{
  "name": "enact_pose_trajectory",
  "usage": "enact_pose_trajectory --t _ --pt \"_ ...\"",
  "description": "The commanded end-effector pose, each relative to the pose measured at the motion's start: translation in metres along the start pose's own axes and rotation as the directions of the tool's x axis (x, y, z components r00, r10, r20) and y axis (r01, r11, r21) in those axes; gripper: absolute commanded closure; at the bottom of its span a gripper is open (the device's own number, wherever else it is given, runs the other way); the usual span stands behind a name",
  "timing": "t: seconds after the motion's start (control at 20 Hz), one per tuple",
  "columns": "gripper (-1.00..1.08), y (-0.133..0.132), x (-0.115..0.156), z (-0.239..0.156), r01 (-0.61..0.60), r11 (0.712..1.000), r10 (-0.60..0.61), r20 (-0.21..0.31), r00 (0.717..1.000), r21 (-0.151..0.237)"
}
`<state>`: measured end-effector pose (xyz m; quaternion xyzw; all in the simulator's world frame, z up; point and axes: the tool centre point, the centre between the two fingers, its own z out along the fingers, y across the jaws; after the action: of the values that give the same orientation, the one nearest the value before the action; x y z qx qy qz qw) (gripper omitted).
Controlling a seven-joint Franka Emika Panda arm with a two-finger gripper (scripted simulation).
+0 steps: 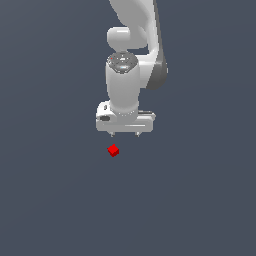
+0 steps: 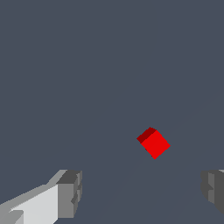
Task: Pick up the red cube and move it to a goal position.
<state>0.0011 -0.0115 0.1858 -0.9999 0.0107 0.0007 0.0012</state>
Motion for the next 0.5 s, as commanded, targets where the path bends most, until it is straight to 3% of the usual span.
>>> enact_pose_trajectory --t 0.0,0.45 --pt "-0.92 0.0 0.0 0.0 0.0 1.0 0.0 0.0 1.0 0.0" --pt "-0.92 0.004 -0.003 0.011 0.048 0.999 -0.048 0.0 0.999 0.0"
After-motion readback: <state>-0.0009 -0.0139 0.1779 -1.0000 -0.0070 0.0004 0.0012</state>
